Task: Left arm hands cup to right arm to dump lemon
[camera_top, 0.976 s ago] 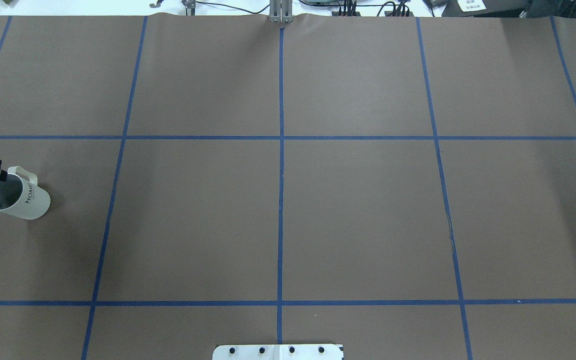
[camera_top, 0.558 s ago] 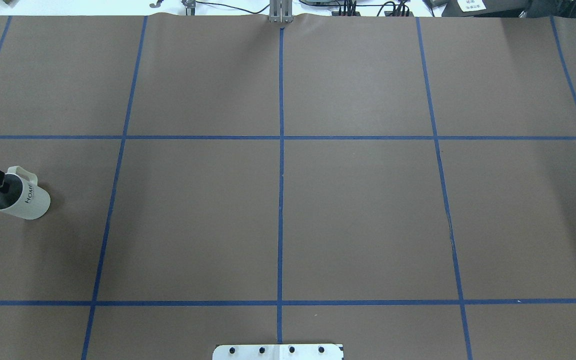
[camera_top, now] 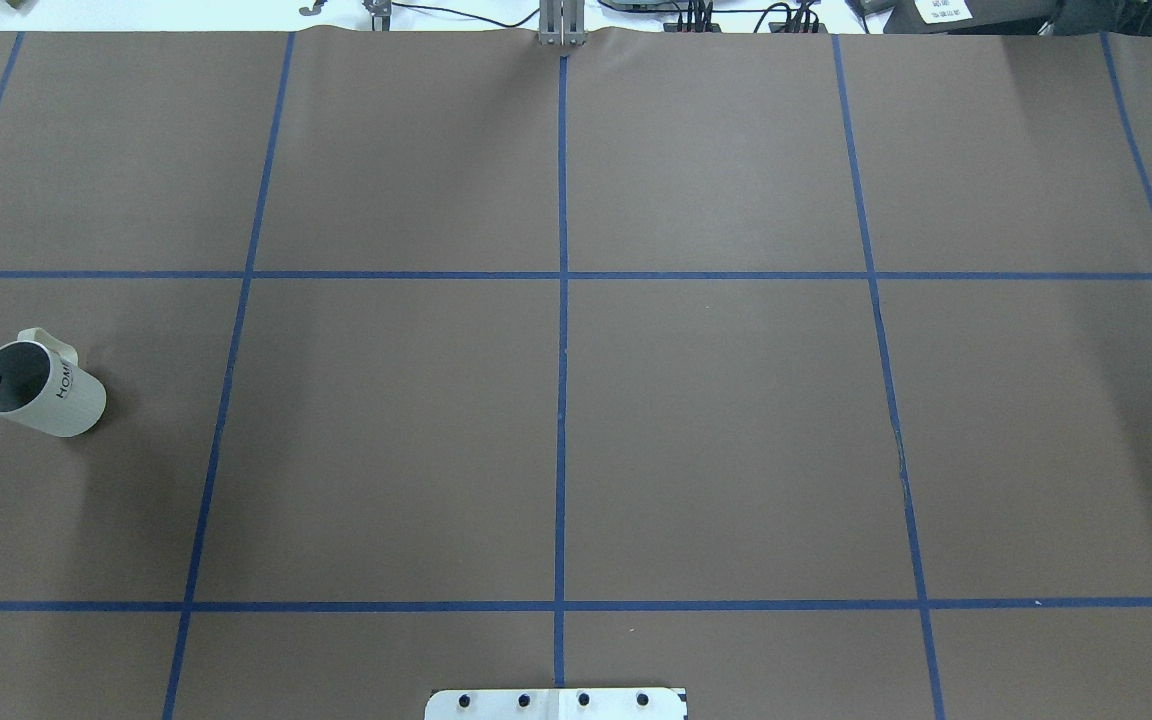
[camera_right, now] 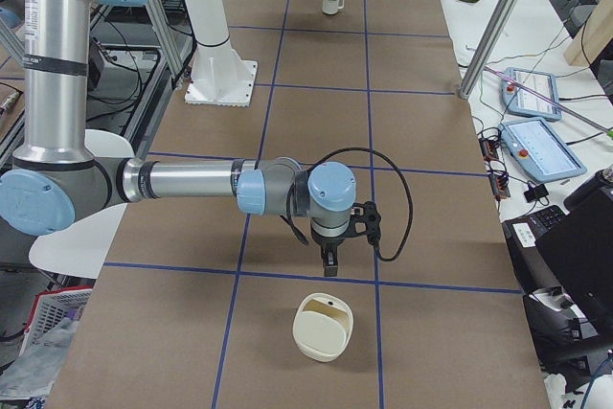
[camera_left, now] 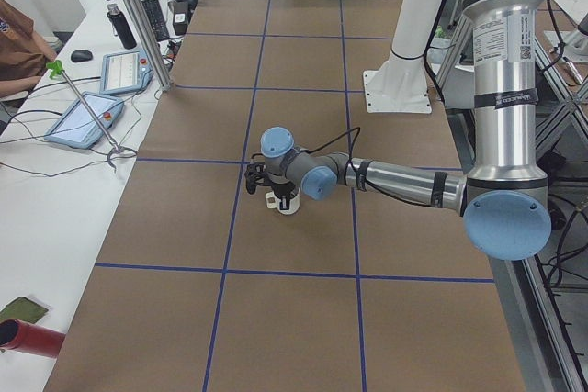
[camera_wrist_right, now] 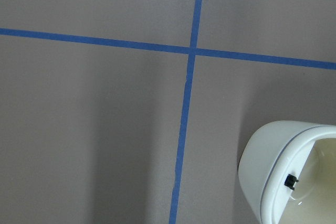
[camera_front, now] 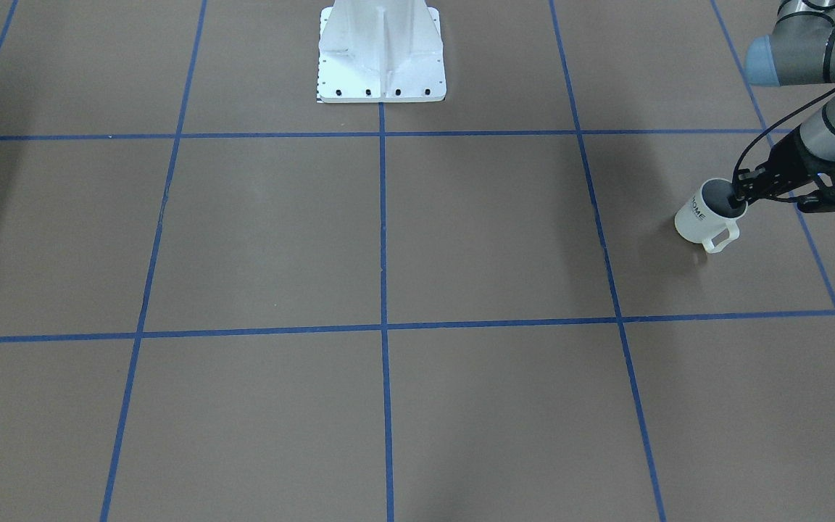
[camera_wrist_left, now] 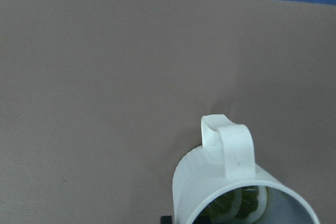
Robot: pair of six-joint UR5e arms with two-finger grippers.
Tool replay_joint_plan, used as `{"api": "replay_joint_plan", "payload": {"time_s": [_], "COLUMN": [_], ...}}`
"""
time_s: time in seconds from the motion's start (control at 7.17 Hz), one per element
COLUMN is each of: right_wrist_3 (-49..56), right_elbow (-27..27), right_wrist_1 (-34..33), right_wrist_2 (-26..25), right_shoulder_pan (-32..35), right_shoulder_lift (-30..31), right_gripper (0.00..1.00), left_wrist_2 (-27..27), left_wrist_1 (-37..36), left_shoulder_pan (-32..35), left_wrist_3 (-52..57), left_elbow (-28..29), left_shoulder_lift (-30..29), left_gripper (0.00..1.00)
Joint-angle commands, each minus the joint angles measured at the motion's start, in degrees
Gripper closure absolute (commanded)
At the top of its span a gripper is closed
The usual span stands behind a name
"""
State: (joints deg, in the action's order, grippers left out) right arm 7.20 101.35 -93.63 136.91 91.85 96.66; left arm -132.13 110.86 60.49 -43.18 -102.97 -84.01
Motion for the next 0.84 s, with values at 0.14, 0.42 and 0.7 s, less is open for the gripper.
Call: {"api": "replay_joint_plan", "payload": {"time_s": [0.14,0.42,0.7], "right_wrist_3": [0.2,0.3,-1.6], "right_elbow": [1.3,1.4,1.1], "right_wrist_1": [0.6,2.7,15.6], "right_wrist_2": [0.4,4.9,7.1], "right_shoulder_pan": [0.0,-0.1,-0.3], "right_shoulder_lift": [1.1,1.5,1.1], "right_gripper": [0.00,0.00,0.00], "left_wrist_2": [-0.7,-0.3,-0.8], "left_wrist_1": [-32.4,-49.7,-53.0], "left_shoulder_pan": [3.0,3.8,3.6], "left_wrist_3": [0.9,-0.1,-9.7], "left_elbow": [-16.4,-13.9,-7.1], "left_shoulder_lift": [-8.9,-26.1,-38.3], "left_gripper": [1.00,1.00,1.00]}}
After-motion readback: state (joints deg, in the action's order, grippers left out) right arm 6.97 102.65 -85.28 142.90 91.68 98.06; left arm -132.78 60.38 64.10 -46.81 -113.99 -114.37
